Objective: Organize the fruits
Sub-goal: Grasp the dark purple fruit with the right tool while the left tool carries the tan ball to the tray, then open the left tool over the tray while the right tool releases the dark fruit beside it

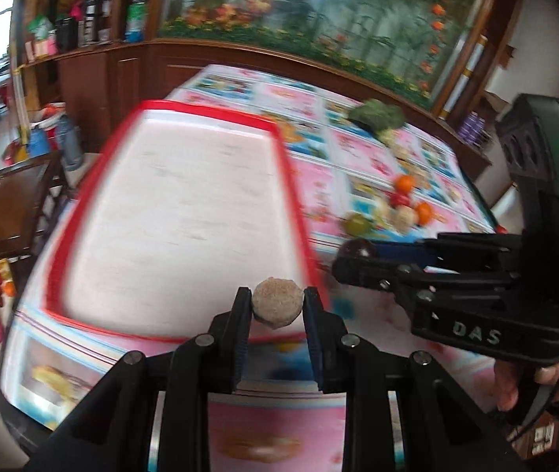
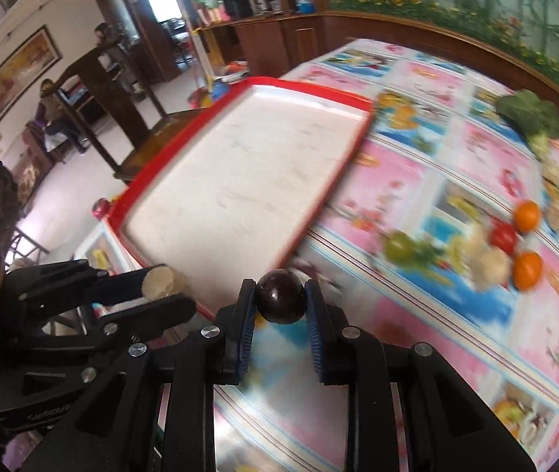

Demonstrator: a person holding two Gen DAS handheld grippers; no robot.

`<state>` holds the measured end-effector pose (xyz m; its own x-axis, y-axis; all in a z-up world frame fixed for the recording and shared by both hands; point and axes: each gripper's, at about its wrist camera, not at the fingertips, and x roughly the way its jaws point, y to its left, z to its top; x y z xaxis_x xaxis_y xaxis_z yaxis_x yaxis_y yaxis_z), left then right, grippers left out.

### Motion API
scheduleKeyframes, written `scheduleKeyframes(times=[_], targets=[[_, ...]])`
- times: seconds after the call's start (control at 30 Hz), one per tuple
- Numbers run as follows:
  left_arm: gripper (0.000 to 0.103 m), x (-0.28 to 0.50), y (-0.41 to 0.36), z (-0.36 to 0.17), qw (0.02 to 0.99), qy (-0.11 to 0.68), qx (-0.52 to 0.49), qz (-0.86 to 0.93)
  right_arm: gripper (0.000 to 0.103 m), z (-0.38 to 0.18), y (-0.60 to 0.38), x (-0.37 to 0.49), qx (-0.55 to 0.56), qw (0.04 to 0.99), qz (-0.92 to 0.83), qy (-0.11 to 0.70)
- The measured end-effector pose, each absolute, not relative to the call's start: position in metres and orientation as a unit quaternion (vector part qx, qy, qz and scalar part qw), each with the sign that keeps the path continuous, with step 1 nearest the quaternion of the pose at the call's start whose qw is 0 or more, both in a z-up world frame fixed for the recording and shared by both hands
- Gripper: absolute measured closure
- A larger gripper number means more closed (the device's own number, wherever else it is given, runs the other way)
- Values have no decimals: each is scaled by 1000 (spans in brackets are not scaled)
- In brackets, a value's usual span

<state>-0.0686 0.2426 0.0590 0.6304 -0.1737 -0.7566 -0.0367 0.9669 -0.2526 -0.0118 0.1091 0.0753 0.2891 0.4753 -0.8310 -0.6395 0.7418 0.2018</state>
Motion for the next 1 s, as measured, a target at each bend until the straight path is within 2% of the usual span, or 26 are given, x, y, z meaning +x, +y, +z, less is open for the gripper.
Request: scheduleKeyframes(times=[0.33,0.73,0.8,1.0], targets=[[74,-49,297,34,883,450,-131,20,79,49,179,0,-96,772,379,502],[74,-41,307,19,874,469,-120,46,79,31,190,-1,-107,765,377,512],[72,-42,307,19,873,470,-118,47,79,32,189,-2,-107,765,377,511],[58,-45,303,21,874,471,-107,51,78,31,191,-3,-111,765,376,511]])
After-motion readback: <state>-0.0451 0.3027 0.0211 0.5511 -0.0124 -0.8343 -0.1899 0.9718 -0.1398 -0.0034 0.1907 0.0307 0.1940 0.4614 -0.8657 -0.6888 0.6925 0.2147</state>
